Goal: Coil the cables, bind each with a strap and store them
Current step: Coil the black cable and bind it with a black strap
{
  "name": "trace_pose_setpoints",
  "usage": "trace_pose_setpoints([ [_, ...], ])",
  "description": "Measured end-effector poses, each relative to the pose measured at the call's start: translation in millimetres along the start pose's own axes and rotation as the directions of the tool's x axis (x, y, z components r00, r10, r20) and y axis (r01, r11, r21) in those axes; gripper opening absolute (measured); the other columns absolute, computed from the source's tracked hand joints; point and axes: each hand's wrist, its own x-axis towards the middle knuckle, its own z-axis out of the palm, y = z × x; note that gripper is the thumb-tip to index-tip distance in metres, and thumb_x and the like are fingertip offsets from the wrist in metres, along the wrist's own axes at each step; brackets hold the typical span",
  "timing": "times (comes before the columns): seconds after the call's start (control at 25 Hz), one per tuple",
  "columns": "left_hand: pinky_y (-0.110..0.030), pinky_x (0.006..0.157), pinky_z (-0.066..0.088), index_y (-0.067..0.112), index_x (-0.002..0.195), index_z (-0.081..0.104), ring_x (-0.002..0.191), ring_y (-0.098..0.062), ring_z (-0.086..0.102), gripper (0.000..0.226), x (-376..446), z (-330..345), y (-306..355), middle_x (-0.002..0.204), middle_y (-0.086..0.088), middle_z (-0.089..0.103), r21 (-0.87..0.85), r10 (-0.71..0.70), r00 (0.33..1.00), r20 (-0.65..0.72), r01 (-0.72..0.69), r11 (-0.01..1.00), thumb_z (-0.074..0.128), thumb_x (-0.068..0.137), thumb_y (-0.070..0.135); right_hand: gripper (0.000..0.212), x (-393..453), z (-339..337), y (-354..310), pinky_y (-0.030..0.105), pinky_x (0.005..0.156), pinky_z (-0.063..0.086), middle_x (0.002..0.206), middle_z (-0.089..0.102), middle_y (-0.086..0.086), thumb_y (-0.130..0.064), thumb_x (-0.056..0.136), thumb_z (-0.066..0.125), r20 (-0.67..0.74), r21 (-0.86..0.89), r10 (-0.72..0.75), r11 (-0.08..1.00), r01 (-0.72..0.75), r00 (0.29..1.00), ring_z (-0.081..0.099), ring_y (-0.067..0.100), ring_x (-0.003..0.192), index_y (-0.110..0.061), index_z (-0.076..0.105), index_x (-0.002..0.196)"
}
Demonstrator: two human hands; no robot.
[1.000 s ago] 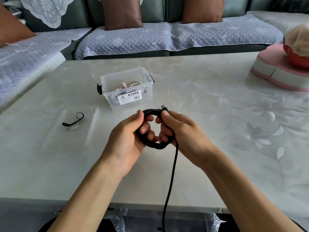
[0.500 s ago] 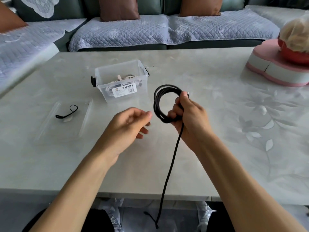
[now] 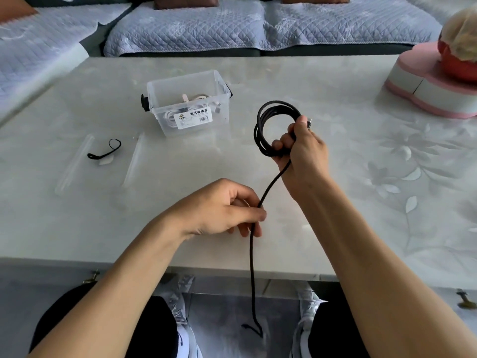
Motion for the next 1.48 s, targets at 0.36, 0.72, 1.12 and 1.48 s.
trace_pose_setpoints([
  [0.36,-0.016,0.037,0.036,0.008,0.077,0.067,0.036,-0.006,0.042,0.010,4,-36,-6,0.060,-0.004,0.064,-0.603,-0.369,0.786,-0.495,-0.005,0.798,0.072,0.085,0.011,0.028,-17,-11,6,0.020,0.056,0.038,0.062,0.042,-0.003,-0.024,0.103,0.040,0.233,-0.584,-0.181,0.759,0.286,0.956,0.042,0.011,0.056,-0.015,0.052,0.079],
  [0.72,-0.018,0.043,0.049,0.010,0.082,0.060,0.039,-0.003,0.047,0.009,7,-46,-11,0.071,-0.004,0.071,-0.928,-0.483,0.825,-0.293,-0.124,0.351,0.062,0.089,0.004,0.024,-23,-9,-1,0.029,0.068,0.043,0.056,0.038,-0.001,-0.017,0.103,0.043,0.253,-0.003,0.036,0.999,-0.037,0.967,0.047,0.019,0.058,-0.007,0.055,0.085],
  [1.12,-0.013,0.048,0.046,0.010,0.100,0.064,0.055,-0.003,0.058,0.023,2,-58,-8,0.106,-0.011,0.074,-0.924,-0.266,0.901,-0.343,-0.272,0.270,0.045,0.093,0.000,0.026,-2,-21,-13,0.028,0.055,0.032,0.057,0.023,-0.003,-0.019,0.105,0.040,0.166,-0.258,-0.050,0.962,0.092,0.985,0.022,0.012,0.047,-0.011,0.053,0.083],
  [1.48,-0.022,0.062,0.055,0.008,0.113,0.063,0.080,-0.019,0.073,0.026,10,-69,-13,0.110,-0.016,0.072,-0.809,-0.278,0.764,-0.582,-0.512,0.288,0.040,0.101,0.008,0.027,-7,-18,-17,0.031,0.059,0.030,0.053,0.025,-0.006,-0.019,0.104,0.041,0.206,-0.397,-0.066,0.906,0.145,0.976,0.023,0.012,0.046,-0.010,0.053,0.081],
])
